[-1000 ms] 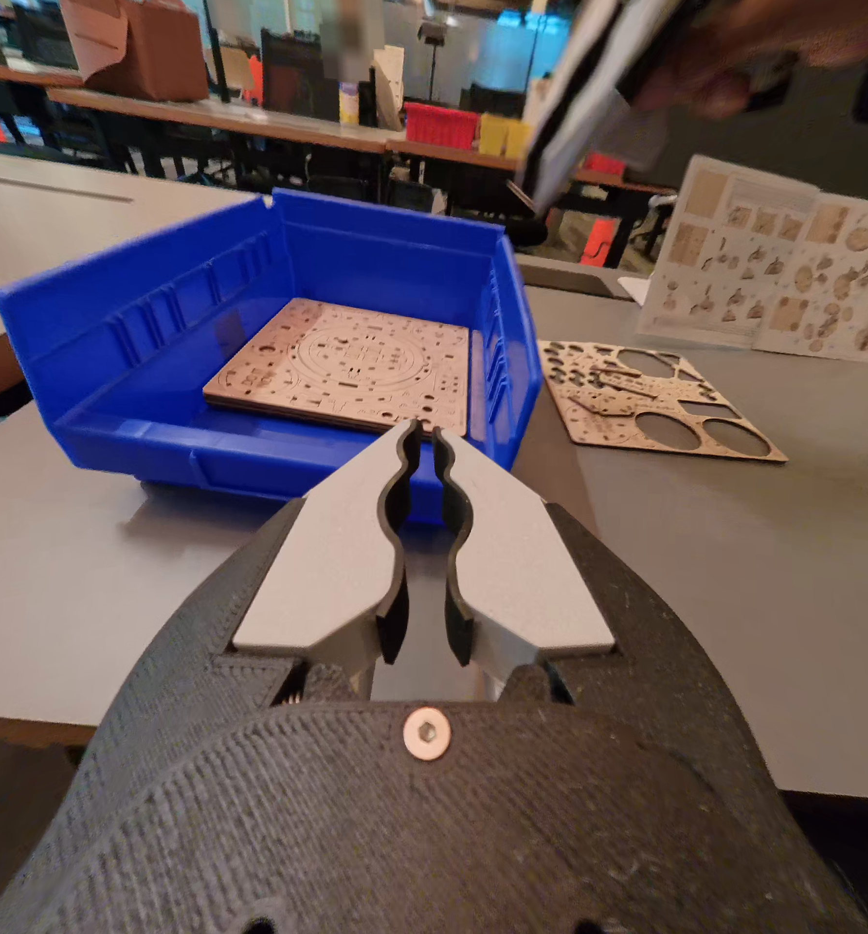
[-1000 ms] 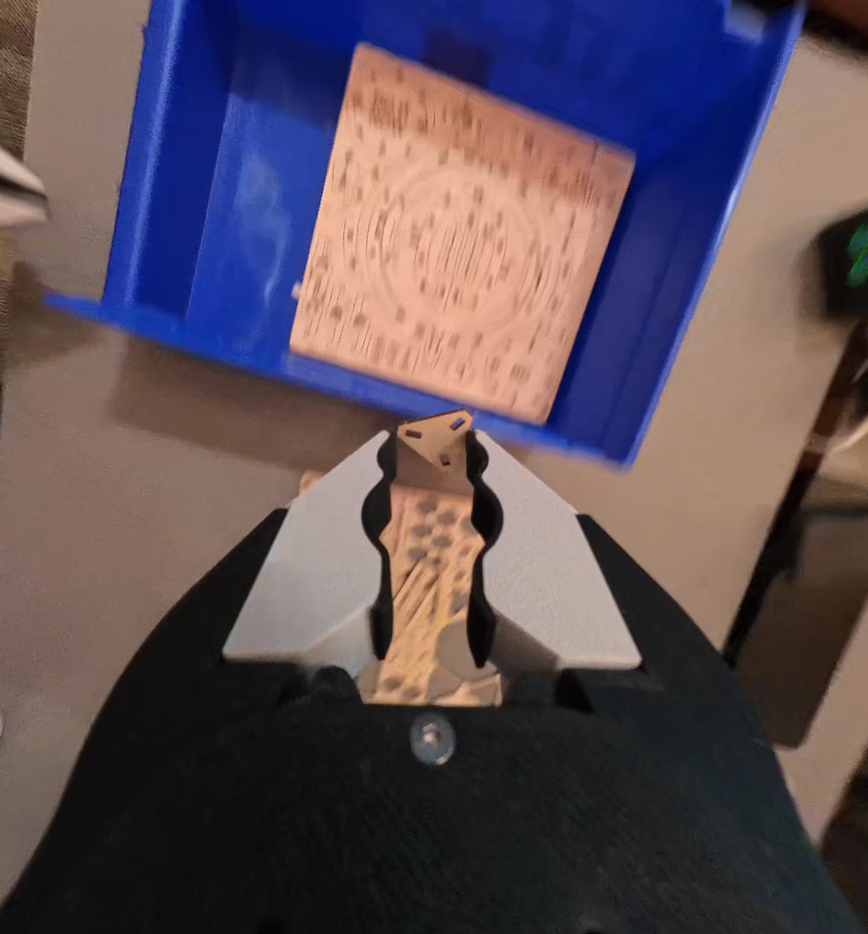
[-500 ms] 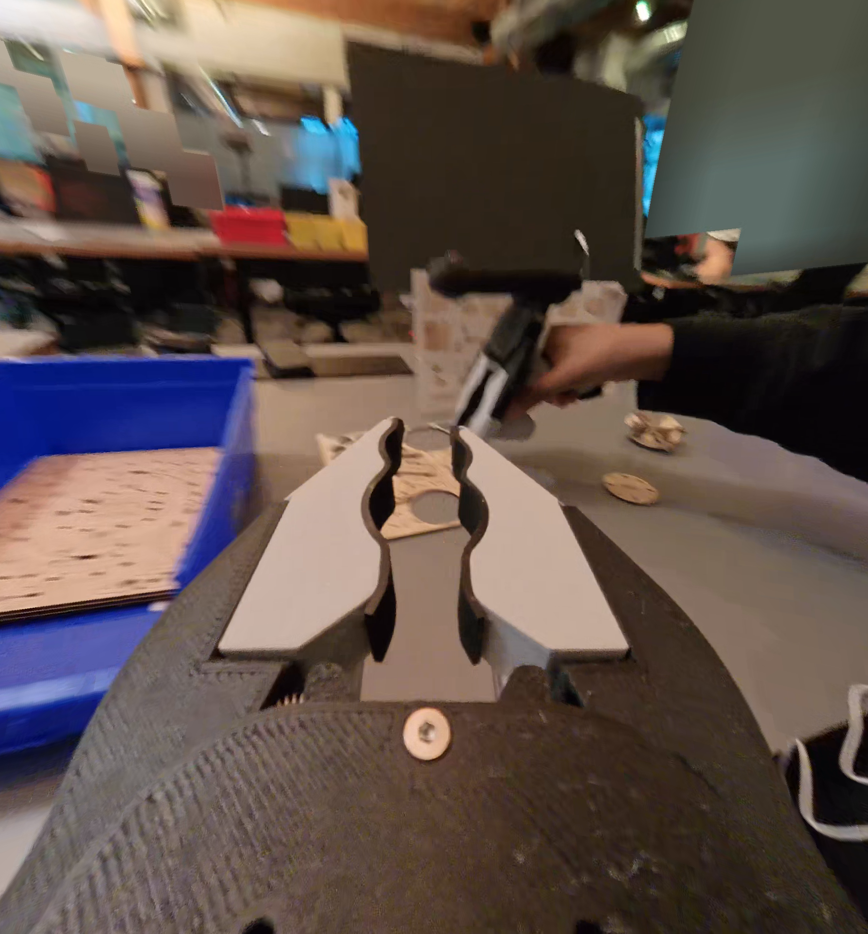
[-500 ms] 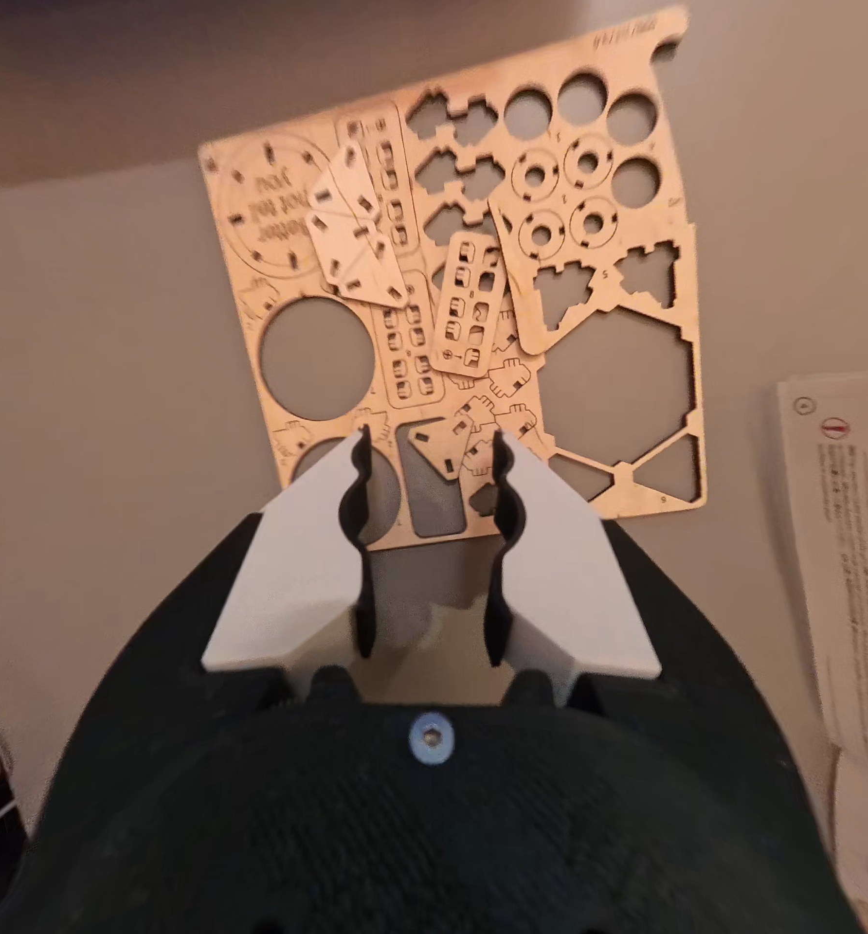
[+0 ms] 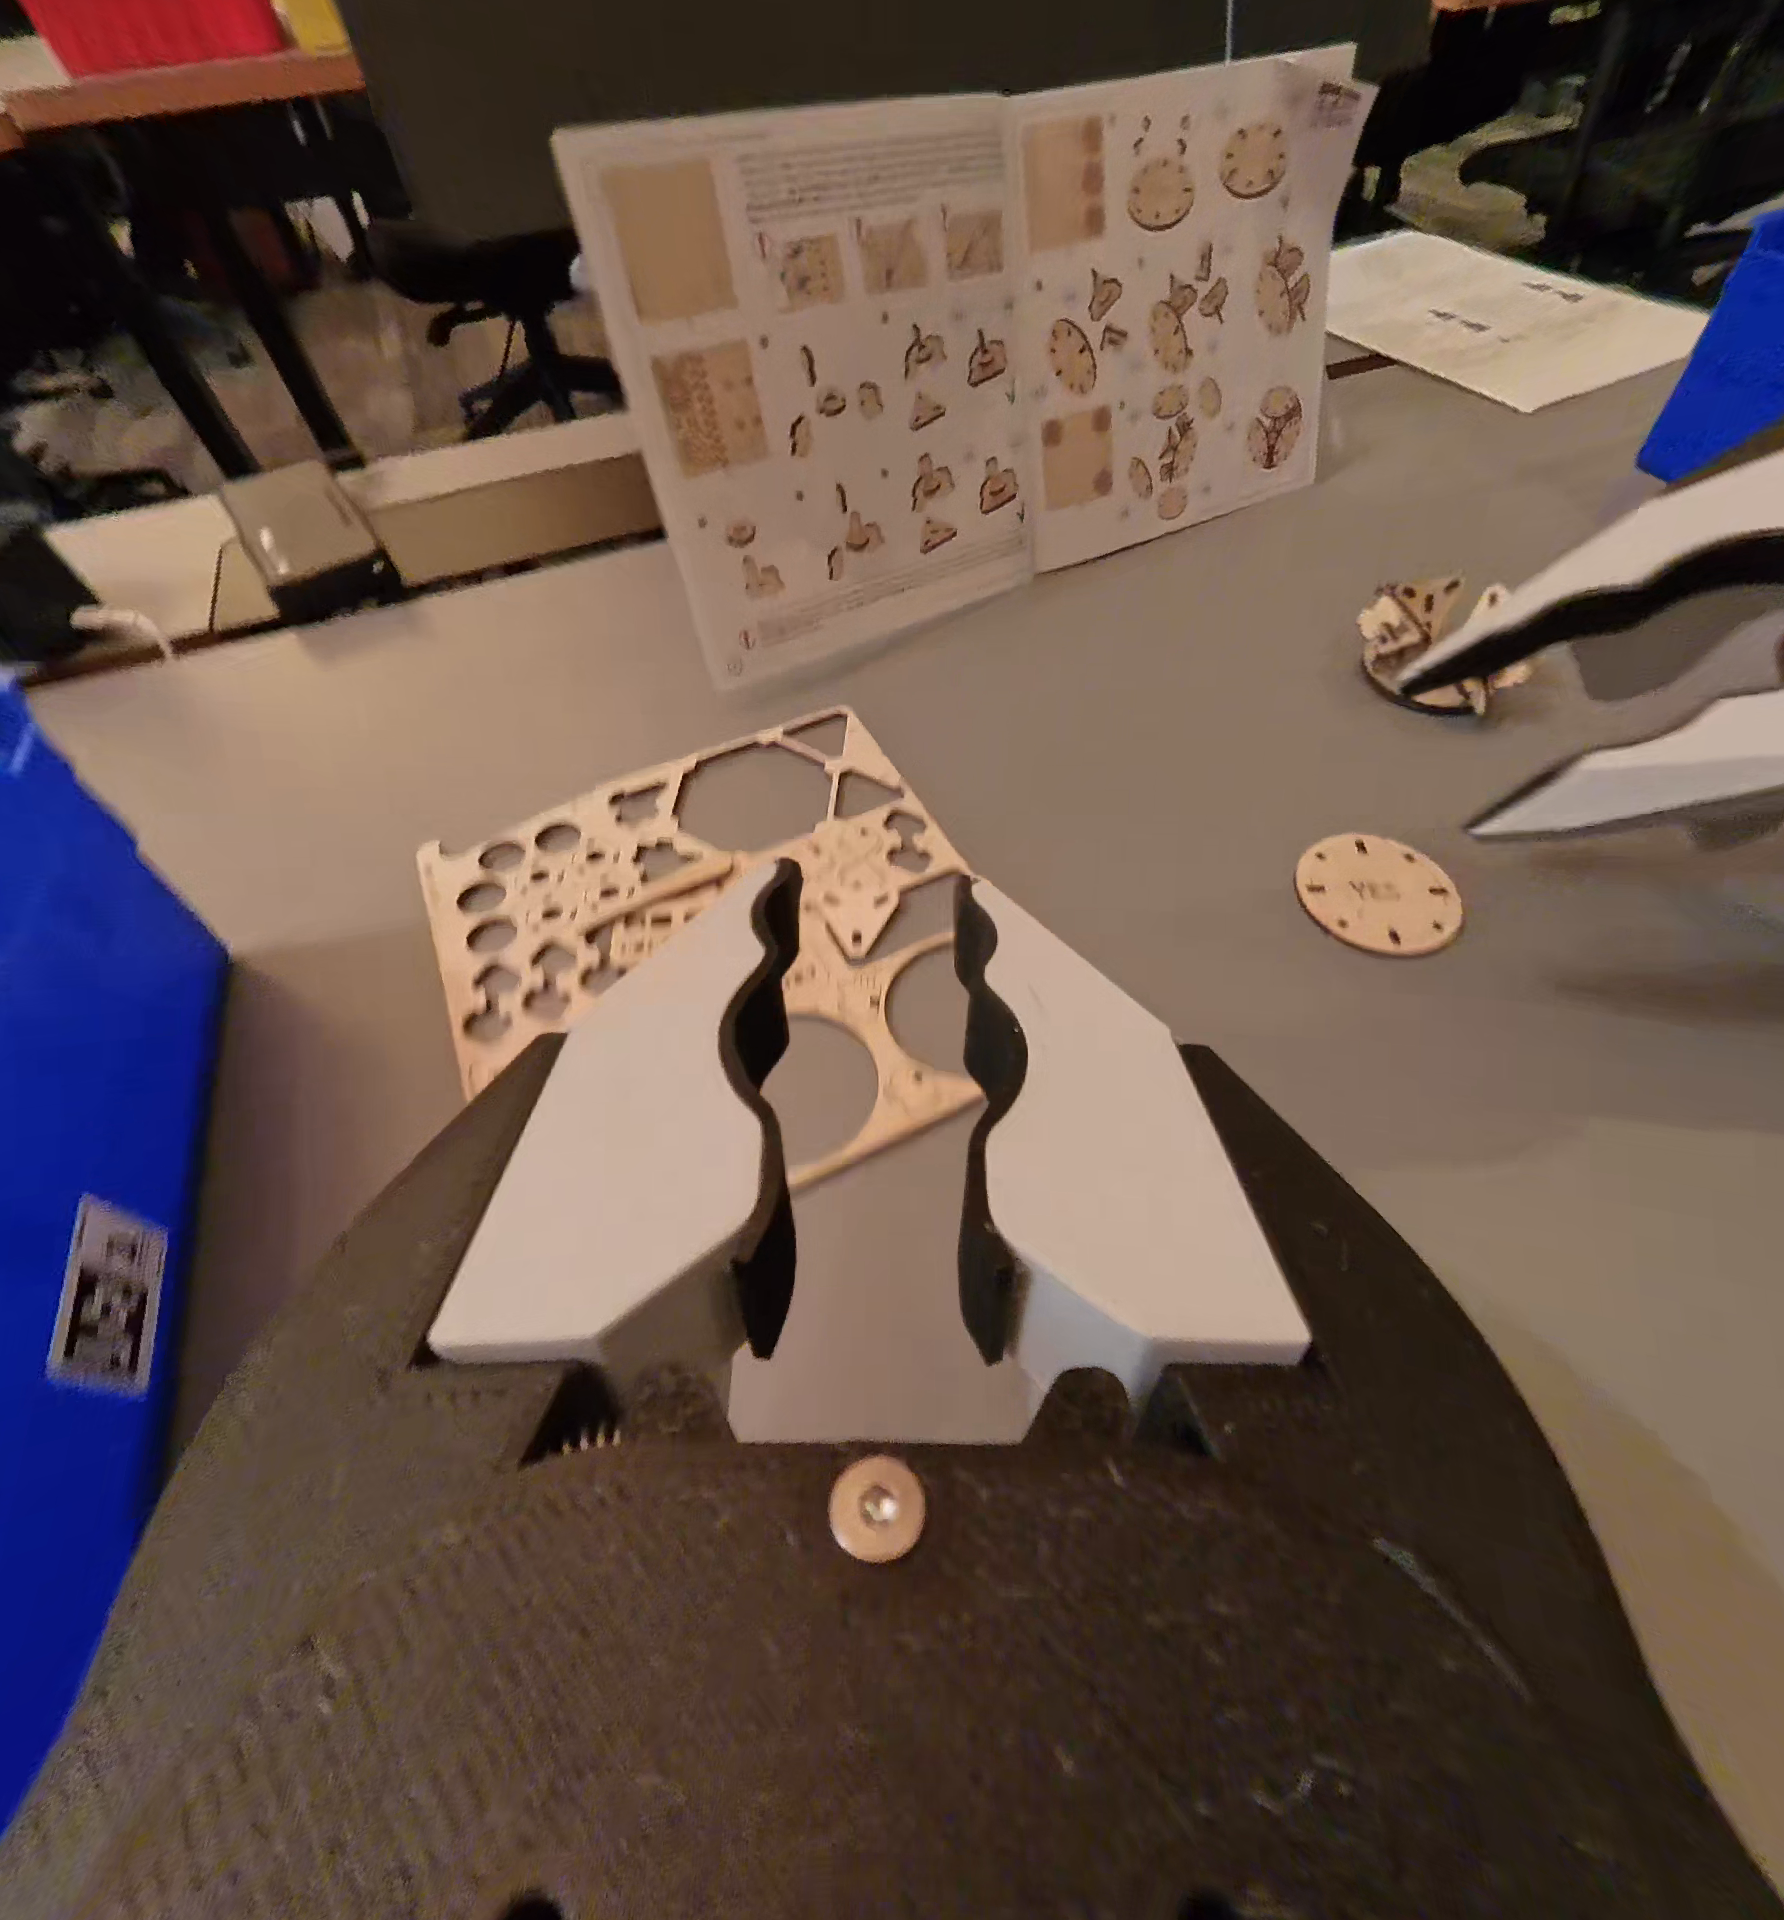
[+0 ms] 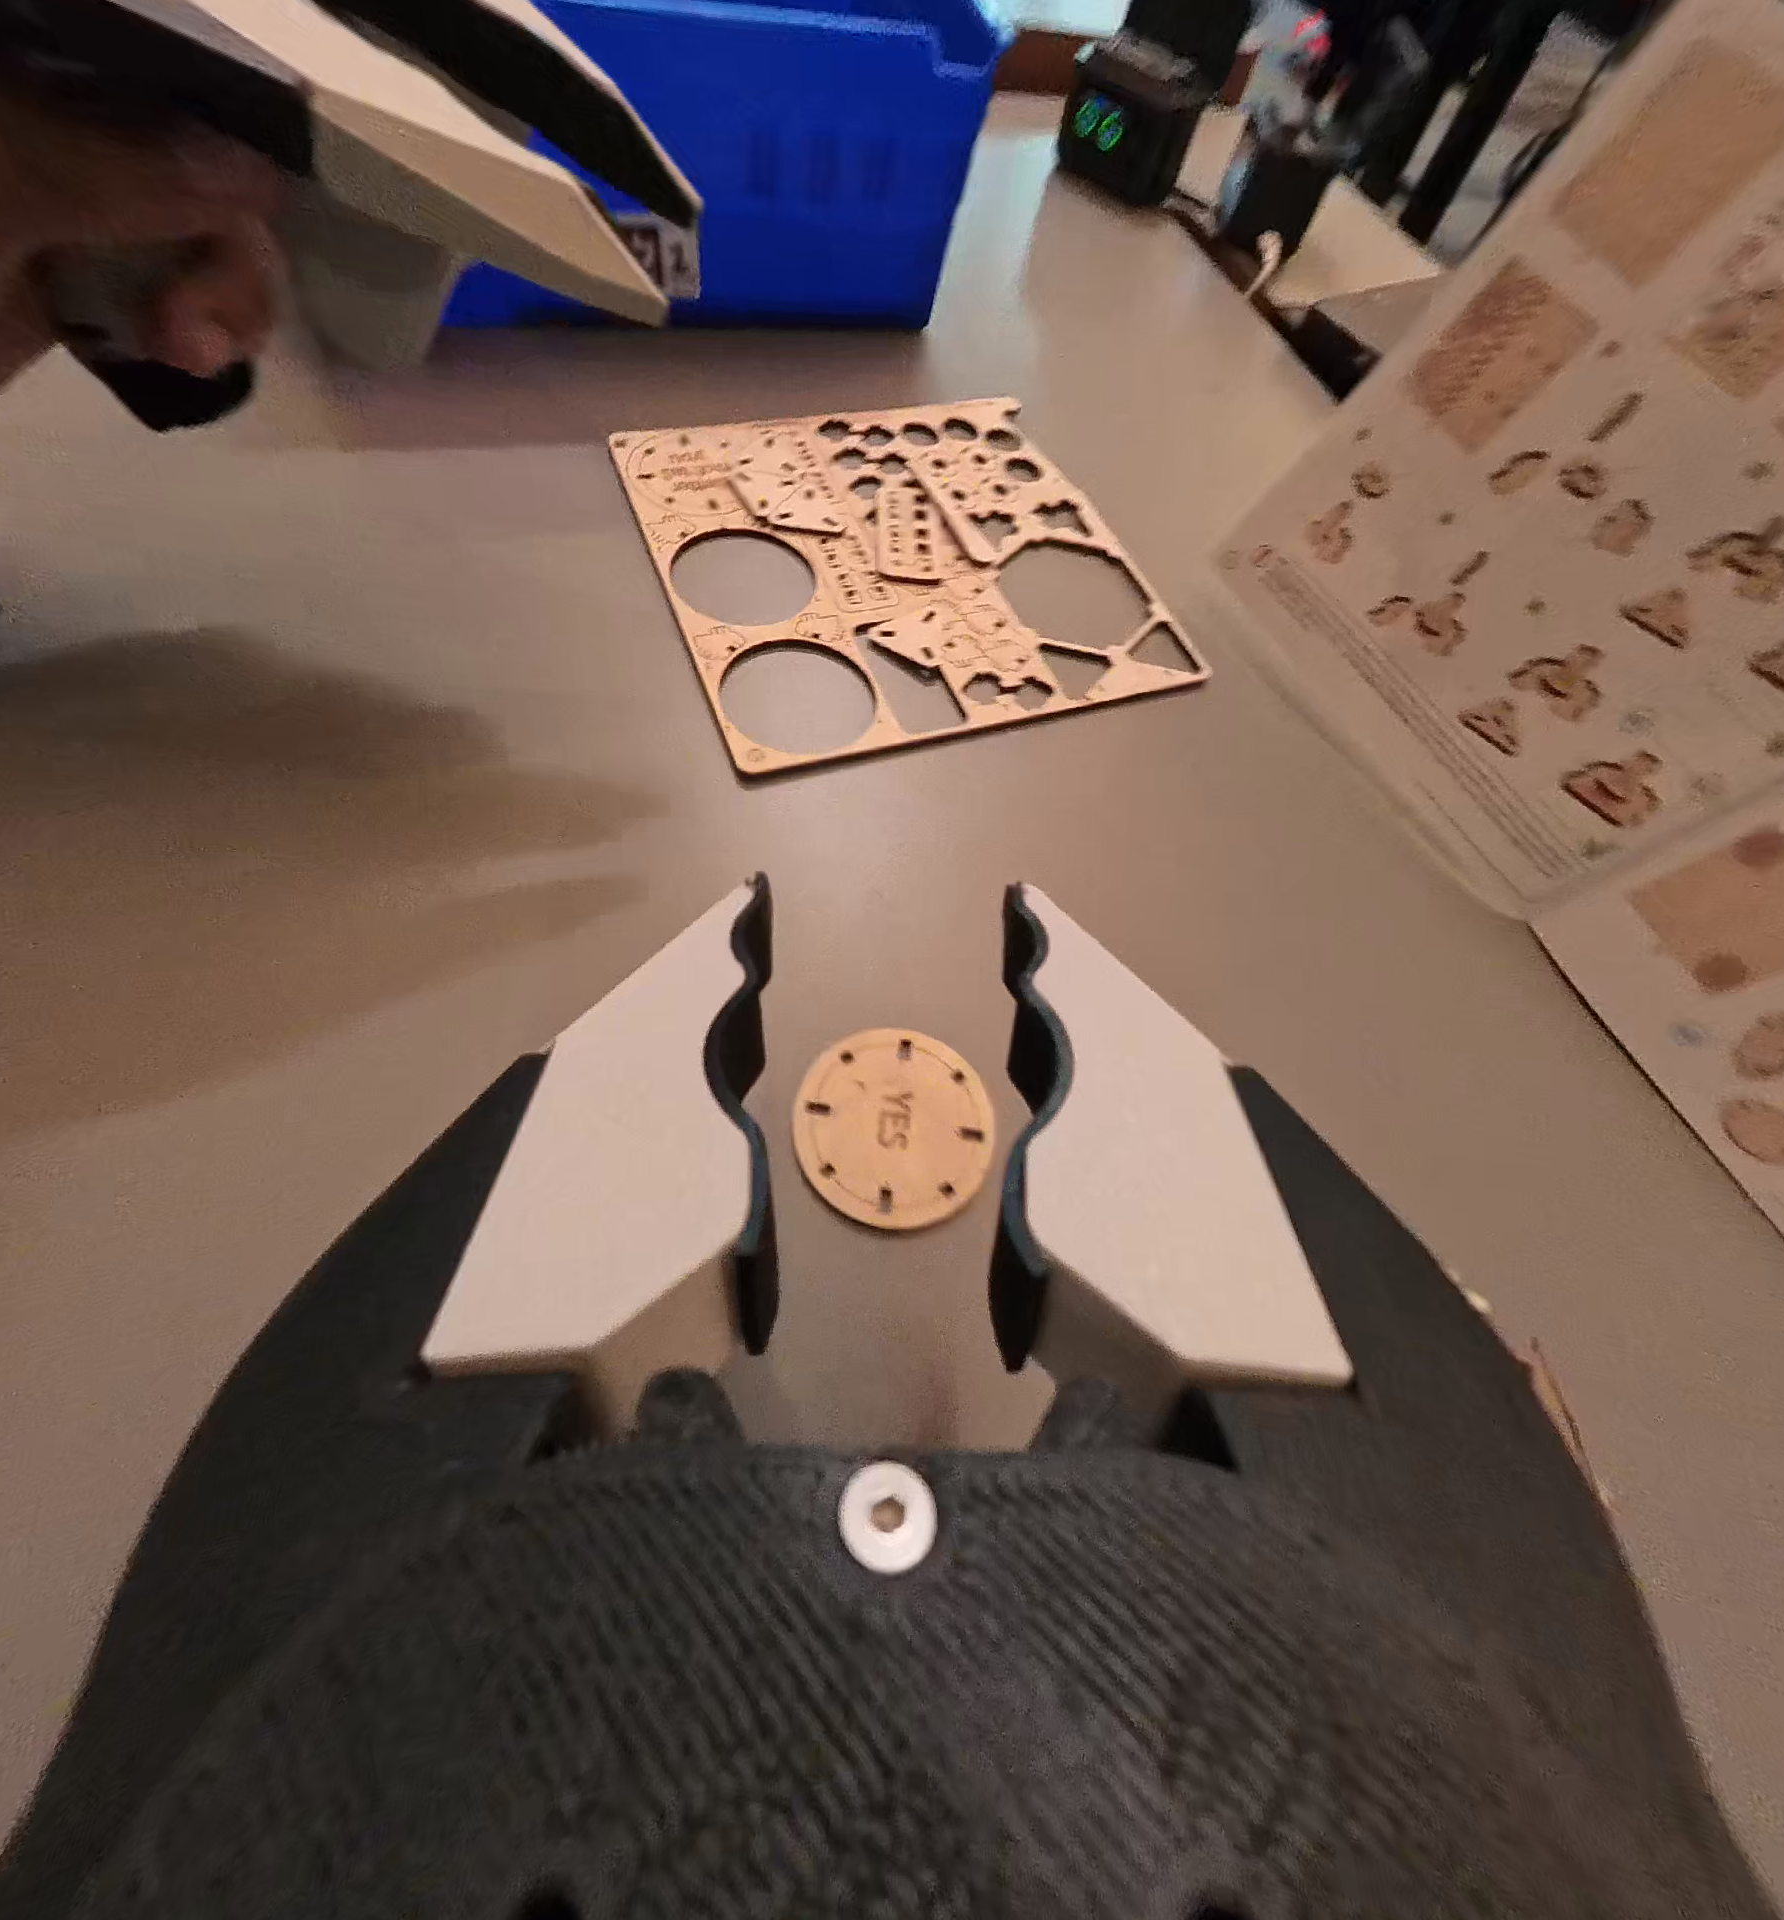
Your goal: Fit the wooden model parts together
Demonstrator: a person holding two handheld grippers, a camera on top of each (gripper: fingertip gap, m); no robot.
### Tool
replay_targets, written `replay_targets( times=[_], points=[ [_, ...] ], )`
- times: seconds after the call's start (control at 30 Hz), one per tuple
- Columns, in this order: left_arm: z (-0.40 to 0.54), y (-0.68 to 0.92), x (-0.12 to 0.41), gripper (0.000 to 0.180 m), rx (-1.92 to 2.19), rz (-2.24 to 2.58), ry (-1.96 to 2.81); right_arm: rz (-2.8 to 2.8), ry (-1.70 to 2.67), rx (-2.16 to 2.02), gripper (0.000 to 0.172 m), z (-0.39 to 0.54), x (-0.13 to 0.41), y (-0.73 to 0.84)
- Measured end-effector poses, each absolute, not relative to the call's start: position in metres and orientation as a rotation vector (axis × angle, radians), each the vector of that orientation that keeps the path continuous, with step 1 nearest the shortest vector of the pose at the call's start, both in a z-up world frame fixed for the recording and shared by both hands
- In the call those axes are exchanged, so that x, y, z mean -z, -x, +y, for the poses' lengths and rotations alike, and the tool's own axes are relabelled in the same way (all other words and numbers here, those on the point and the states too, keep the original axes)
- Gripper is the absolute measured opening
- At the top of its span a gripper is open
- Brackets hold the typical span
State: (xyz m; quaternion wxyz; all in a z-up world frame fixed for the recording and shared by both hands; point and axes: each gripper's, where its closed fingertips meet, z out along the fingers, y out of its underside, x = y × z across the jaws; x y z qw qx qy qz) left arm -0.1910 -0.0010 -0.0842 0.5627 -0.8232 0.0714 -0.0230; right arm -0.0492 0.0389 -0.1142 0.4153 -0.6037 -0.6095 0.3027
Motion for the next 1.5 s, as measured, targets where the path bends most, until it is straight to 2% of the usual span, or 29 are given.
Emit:
replay_targets(
  times=[0.1,0.2,0.4,0.6,0.67,0.73,1.17,1.4,1.5],
  points=[
    [0.045,0.163,0.088,0.031,0.038,0.332,1.927,-1.411,1.502,-0.792,0.043,0.06,0.102,0.03],
    [0.092,0.122,0.097,0.036,-0.01,0.516,1.945,-1.249,1.504,-0.813,0.049,0.086,0.071,0.008],
    [0.143,0.053,0.09,0.034,0.136,0.617,1.843,-0.869,1.492,-0.794,0.044,0.148,0.031,-0.061],
    [0.132,0.061,0.105,0.019,0.115,0.646,1.819,-0.808,1.502,-0.842,0.038,0.161,0.043,-0.066],
    [0.132,0.062,0.104,0.004,0.18,0.602,1.836,-0.868,1.475,-0.854,0.036,0.153,0.05,-0.055],
    [0.128,0.054,0.101,0.0,0.302,0.577,1.852,-0.958,1.421,-0.886,0.032,0.138,0.055,-0.039],
    [0.123,0.079,0.075,0.0,0.231,0.518,1.819,-1.29,1.417,-0.968,0.03,0.079,0.113,0.026],
    [0.122,0.084,0.076,0.01,0.502,0.417,1.814,-1.296,1.414,-0.934,0.03,0.079,0.114,0.028],
    [0.118,0.07,0.082,0.011,0.628,0.432,1.828,-1.274,1.445,-0.915,0.023,0.085,0.116,0.029]
  ],
)
